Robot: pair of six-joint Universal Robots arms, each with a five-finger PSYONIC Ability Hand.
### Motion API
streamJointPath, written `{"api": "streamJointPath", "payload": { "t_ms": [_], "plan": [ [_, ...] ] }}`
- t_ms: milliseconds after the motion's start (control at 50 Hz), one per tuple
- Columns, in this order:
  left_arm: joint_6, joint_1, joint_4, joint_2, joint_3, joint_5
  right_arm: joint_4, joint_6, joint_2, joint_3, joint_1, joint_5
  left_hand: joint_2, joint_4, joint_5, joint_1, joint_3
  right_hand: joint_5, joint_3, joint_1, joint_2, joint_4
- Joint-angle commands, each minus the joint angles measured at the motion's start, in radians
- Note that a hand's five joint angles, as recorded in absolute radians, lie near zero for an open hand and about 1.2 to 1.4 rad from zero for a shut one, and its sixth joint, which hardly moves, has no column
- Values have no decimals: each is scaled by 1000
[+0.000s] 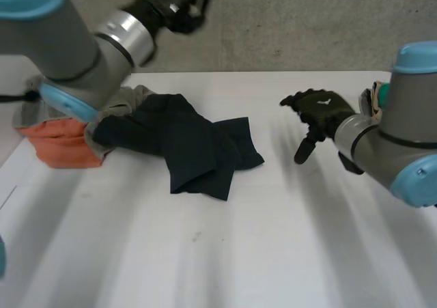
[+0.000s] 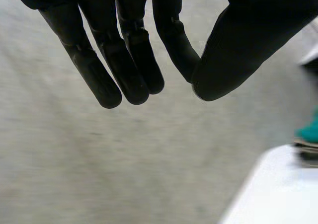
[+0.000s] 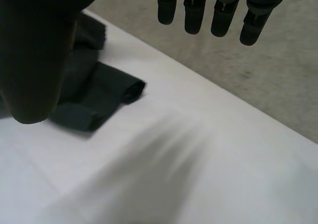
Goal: Fold the laundry.
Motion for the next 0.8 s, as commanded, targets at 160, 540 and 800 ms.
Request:
{"api": "streamJointPath", "payload": {
  "t_ms": [160,540,800],
  "plan": [
    [60,167,-142,7,-197,-277,6,6,22,-20,-32,-45,-649,-665,-658,-636,-661,-48,-32,-43,-29,-34],
    [74,455,-315,-76,-314,-114,15,-60,79,-6,20,-25,-599,-615,-608,-586,-611,-48,-32,-43,-29,-34],
    [77,434,-326,-183,-242,-114,15,-74,85,-3,30,-13,-544,-559,-553,-530,-556,-48,-32,-43,-29,-34]
  ]
}}
